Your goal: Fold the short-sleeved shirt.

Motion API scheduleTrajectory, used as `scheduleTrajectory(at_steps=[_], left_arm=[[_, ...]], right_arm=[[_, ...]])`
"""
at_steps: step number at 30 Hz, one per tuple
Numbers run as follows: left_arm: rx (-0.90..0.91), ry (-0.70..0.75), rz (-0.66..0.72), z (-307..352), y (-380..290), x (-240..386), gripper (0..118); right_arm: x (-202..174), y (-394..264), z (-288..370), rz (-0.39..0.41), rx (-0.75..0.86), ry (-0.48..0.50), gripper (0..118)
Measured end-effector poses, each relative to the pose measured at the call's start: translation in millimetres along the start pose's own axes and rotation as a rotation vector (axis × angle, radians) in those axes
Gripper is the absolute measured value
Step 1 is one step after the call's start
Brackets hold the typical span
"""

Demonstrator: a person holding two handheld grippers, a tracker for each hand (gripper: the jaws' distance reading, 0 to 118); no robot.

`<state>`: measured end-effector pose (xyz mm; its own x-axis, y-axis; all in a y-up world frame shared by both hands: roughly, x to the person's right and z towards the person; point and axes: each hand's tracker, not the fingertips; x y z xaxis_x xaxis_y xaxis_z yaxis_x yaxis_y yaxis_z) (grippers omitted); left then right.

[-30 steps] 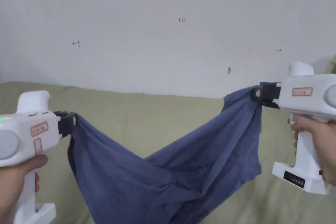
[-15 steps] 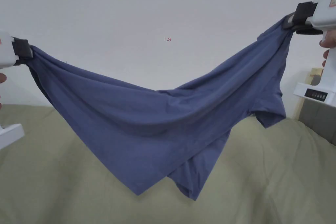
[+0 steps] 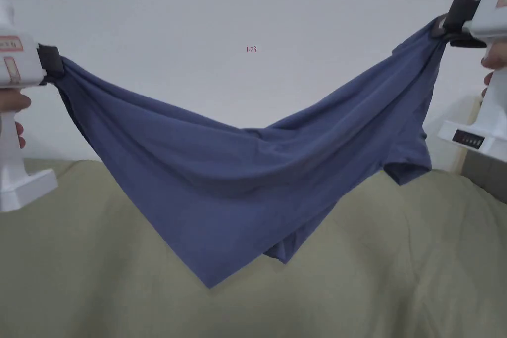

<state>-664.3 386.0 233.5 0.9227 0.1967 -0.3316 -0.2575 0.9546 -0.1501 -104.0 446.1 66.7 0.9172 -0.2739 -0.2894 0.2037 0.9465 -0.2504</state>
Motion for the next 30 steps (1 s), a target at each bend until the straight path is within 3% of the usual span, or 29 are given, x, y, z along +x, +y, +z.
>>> scheduleTrajectory(at_steps=[5, 13, 19, 22, 26, 30], left_arm=[[-0.065, 0.02, 0.018, -40, -67, -11, 0], [-0.129, 0.012, 0.035, -52, -128, -24, 0], [-0.158, -0.012, 0.078, 20, -150, -39, 0], [-0.197, -0.016, 0.086, 71, -175, -48, 0], [-0.266, -0.018, 0.101, 147, -230, -64, 0], [-0.445, -0.022, 0.085, 198, -300, -91, 0]], right_arm=[[37, -55, -60, -0.036, -0.086, -0.018, 4], [59, -105, -60, -0.031, -0.142, -0.013, 4], [59, -122, 28, -0.055, -0.15, 0.016, 4], [70, -145, 72, -0.026, -0.183, 0.017, 4], [81, -194, 140, -0.002, -0.254, 0.016, 4], [105, -273, 196, -0.012, -0.368, 0.006, 4]])
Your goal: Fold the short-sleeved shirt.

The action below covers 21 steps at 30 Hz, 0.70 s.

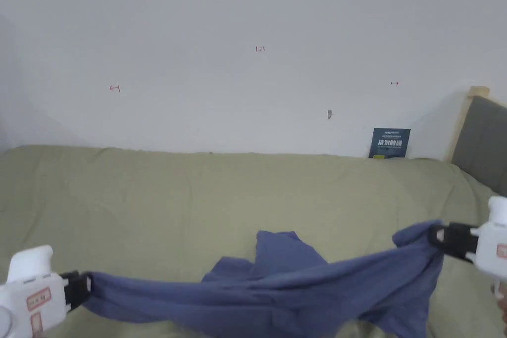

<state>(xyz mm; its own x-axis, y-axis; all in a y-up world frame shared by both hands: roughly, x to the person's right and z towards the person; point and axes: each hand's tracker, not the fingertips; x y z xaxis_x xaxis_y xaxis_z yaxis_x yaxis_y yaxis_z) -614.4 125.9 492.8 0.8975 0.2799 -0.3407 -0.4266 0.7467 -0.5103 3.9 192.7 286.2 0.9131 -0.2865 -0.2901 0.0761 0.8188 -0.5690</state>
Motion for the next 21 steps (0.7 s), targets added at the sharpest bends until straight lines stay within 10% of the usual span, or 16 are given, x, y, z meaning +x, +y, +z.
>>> scheduleTrajectory(at_steps=[10, 11, 12, 13, 15, 21], left_arm=[[-0.233, 0.062, 0.066, -9, -136, -44, 8], [-0.217, 0.057, 0.066, -7, -134, -42, 28], [-0.184, 0.067, 0.06, -5, -132, -40, 71], [-0.152, 0.074, 0.049, -2, -129, -39, 118], [-0.11, 0.061, 0.078, 16, -119, -39, 115], [0.084, 0.15, -0.135, 108, -112, -31, 117]], right_arm=[[40, -187, 11, -0.102, -0.209, -0.189, 5], [43, -189, 12, -0.098, -0.2, -0.194, 14], [44, -193, 12, -0.096, -0.182, -0.204, 40], [44, -190, 13, -0.086, -0.17, -0.227, 91], [43, -179, 20, -0.087, -0.189, -0.222, 118], [-21, -149, 84, -0.005, -0.019, -0.057, 118]])
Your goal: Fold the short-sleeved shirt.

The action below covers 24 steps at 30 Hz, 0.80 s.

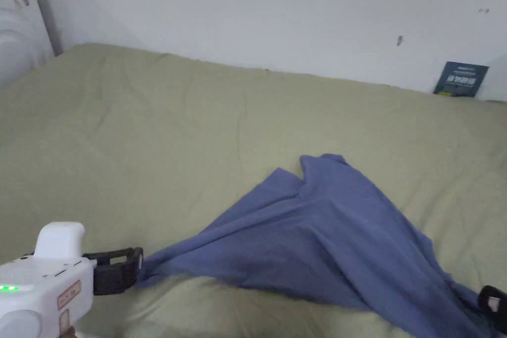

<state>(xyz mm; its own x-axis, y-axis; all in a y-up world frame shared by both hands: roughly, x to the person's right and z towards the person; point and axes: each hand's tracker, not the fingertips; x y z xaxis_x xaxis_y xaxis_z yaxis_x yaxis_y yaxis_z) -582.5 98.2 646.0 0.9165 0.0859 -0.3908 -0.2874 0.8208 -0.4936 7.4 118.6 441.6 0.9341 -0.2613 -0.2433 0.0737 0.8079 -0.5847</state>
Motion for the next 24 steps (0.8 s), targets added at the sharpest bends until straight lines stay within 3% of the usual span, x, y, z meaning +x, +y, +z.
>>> scheduleTrajectory(at_steps=[3, 5, 6, 7, 8, 9, 11, 13, 15, 16, 17, 18, 19, 21, 24], left_arm=[[0.029, 0.065, -0.054, 39, -7, 1, 116], [0.013, 0.069, -0.05, 50, -13, -2, 106], [-0.009, 0.061, -0.051, 51, -16, -5, 84], [-0.059, 0.049, -0.058, 48, -19, -6, 30], [-0.101, 0.077, -0.064, 42, -22, -8, 3], [-0.11, 0.093, -0.08, 34, -25, -8, 3], [-0.168, 0.025, -0.035, 19, -27, -15, 3], [-0.17, 0.003, -0.019, 1, -30, -21, 2], [-0.201, -0.025, -0.065, -21, -31, -25, 3], [-0.2, -0.037, -0.091, -32, -32, -25, 11], [-0.178, -0.03, -0.125, -41, -34, -17, 40], [-0.188, -0.042, -0.15, -52, -34, -16, 85], [-0.235, -0.076, -0.16, -66, -34, -16, 118], [-0.289, -0.138, -0.176, -88, -34, -14, 117], [-0.301, -0.096, -0.205, -119, -33, -11, 117]], right_arm=[[-29, -9, 29, 0.082, 0.072, 0.038, 118], [-42, -15, 40, 0.085, 0.099, 0.078, 110], [-47, -17, 42, 0.073, 0.104, 0.1, 92], [-51, -20, 44, 0.071, 0.099, 0.1, 39], [-57, -21, 40, 0.072, 0.09, 0.085, 0], [-62, -24, 38, 0.082, 0.117, 0.031, 0], [-64, -23, 34, 0.083, 0.09, 0.12, 0], [-71, -21, 28, 0.079, 0.081, 0.098, 0], [-71, -18, 22, 0.101, 0.072, 0.097, 0], [-72, -17, 20, 0.104, 0.067, 0.091, 0], [-73, -15, 17, 0.102, 0.063, 0.092, 0], [-73, -14, 15, 0.101, 0.059, 0.092, 0], [-73, -12, 12, 0.1, 0.053, 0.09, 0], [-75, -10, 8, 0.101, 0.041, 0.081, 0], [-78, -5, 3, 0.112, 0.026, 0.07, 0]])
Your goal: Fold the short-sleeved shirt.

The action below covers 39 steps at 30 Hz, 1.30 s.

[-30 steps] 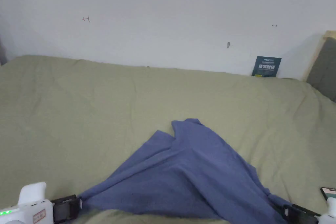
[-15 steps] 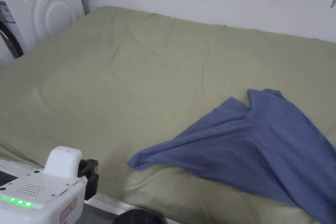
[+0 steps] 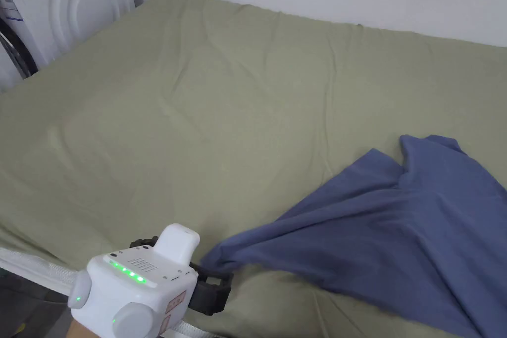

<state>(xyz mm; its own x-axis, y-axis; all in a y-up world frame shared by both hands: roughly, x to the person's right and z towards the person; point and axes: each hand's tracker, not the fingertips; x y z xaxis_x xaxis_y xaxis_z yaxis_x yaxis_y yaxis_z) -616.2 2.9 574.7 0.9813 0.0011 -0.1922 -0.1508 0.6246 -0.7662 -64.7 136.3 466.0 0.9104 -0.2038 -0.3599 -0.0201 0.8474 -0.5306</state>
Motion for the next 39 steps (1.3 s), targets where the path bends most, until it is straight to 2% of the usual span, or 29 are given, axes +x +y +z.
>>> scheduleTrajectory(at_steps=[6, 9, 10, 12, 13, 15, 19, 21, 25, 27, 30, 31, 33, 35, 39], left_arm=[[-0.04, -0.021, -0.041, -20, 10, 3, 116], [-0.065, -0.031, -0.075, -27, 11, 9, 105], [-0.067, -0.034, -0.075, -29, 10, 10, 83], [-0.047, -0.027, -0.062, -28, 7, 15, 8], [-0.016, -0.034, -0.048, -25, 8, 17, 3], [-0.077, -0.096, -0.017, -25, 12, 20, 3], [-0.045, -0.075, -0.012, -22, 12, 20, 3], [-0.006, -0.077, 0.023, -13, 15, 22, 3], [0.002, -0.085, 0.044, -4, 19, 26, 3], [0.005, -0.08, 0.048, 0, 21, 30, 3], [0.01, -0.078, 0.057, 9, 26, 39, 3], [0.01, -0.076, 0.062, 10, 27, 41, 3], [0.005, -0.074, 0.066, 13, 31, 46, 3], [0.001, -0.069, 0.069, 15, 34, 50, 3], [-0.01, -0.055, 0.072, 15, 40, 55, 3]], right_arm=[[-5, 10, -9, 0.014, -0.02, -0.003, 0], [-7, 13, -12, 0.012, -0.022, 0.007, 0], [-8, 14, -13, 0.013, -0.022, 0.009, 0], [-8, 15, -14, 0.013, -0.023, 0.018, 0], [-9, 15, -14, 0.015, -0.023, 0.022, 0], [-9, 18, -16, 0.02, -0.031, 0.03, 0], [-3, 28, -35, 0.053, -0.092, 0.031, 0], [4, 41, -61, 0.093, -0.16, 0.0, 0], [21, 76, -141, 0.178, -0.241, -0.024, 0], [30, 98, -202, 0.254, -0.302, -0.057, 0], [42, 123, -287, 0.3, -0.372, -0.077, 0], [44, 127, -314, 0.307, -0.396, -0.105, 0], [49, 138, -361, 0.289, -0.442, -0.071, 0], [48, 147, -402, 0.257, -0.505, -0.099, 0], [51, 150, -447, 0.216, -0.594, -0.117, 0]])
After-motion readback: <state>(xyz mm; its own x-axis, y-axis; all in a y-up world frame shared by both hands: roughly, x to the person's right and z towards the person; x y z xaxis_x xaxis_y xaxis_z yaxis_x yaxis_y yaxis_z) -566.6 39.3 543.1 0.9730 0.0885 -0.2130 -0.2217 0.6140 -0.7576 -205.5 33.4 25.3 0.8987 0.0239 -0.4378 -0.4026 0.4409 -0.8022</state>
